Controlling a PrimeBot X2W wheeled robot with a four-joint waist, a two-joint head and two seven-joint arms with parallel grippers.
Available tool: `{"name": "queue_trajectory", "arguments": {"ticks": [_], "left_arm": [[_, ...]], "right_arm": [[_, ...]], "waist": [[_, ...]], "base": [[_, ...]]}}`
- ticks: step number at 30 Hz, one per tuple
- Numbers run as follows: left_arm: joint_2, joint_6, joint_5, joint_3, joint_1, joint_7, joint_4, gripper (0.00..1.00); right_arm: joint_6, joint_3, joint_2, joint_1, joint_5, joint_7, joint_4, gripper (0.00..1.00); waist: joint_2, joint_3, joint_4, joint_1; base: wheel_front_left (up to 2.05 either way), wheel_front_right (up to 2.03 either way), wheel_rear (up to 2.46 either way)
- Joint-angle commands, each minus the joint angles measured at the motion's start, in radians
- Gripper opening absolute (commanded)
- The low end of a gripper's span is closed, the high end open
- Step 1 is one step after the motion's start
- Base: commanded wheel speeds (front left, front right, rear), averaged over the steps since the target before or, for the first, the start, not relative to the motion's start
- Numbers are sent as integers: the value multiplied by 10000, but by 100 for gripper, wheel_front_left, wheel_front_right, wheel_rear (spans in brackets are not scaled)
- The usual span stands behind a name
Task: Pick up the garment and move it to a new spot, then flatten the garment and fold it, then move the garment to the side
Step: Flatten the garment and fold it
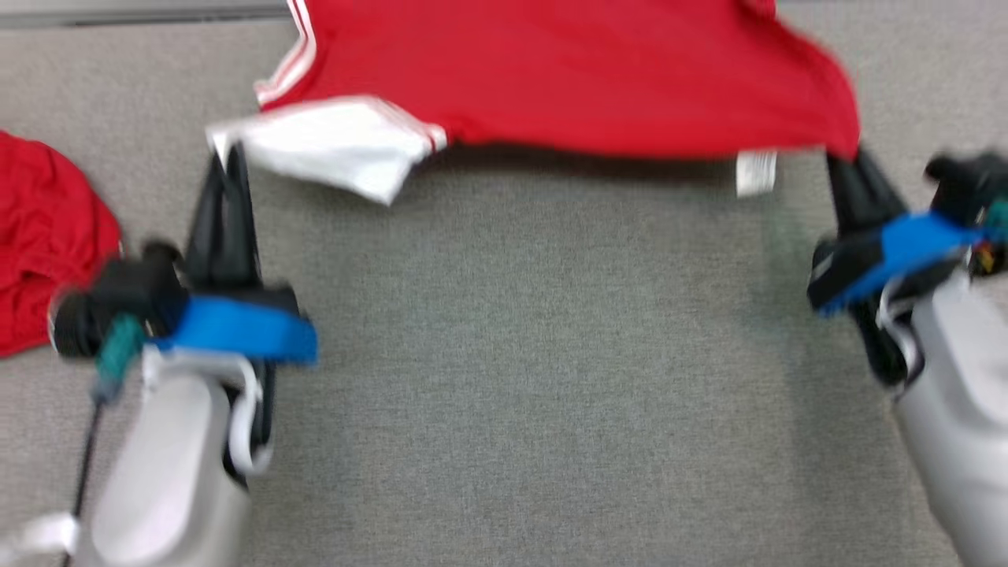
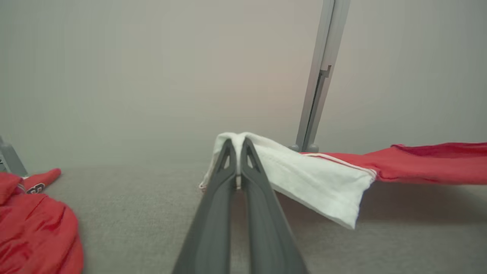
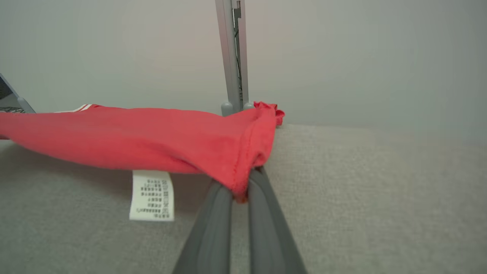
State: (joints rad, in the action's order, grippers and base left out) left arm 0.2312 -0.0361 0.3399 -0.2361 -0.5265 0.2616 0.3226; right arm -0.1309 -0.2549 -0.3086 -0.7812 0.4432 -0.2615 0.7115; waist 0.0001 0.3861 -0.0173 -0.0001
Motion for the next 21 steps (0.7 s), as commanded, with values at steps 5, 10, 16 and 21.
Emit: {"name": "queue_trajectory", "arguments": {"ticks": [5,10,16,21], "left_arm": [[-208,-429,62,-59,2373,44,-930,0],[-378,-841,190,-136,4195,45,-1630,0],[-310,-1184,178,-324,5932,-234,-2567,0],[-177,-1580,58,-463,7029,-656,-3458,0]], "right_arm": [[3,80,-148,2155,44,-52,-488,0],[3,419,-274,3784,-12,-41,-838,0],[3,1087,-251,5572,-265,413,-1587,0],[3,1894,-173,6950,-772,1147,-2702,0]], "waist": [[-1,-941,-121,1],[-1,-1584,-120,1],[-1,-2266,-105,1],[-1,-2552,-80,1]], "base": [[0,0,0],[0,0,0],[0,0,0],[0,0,0]]}}
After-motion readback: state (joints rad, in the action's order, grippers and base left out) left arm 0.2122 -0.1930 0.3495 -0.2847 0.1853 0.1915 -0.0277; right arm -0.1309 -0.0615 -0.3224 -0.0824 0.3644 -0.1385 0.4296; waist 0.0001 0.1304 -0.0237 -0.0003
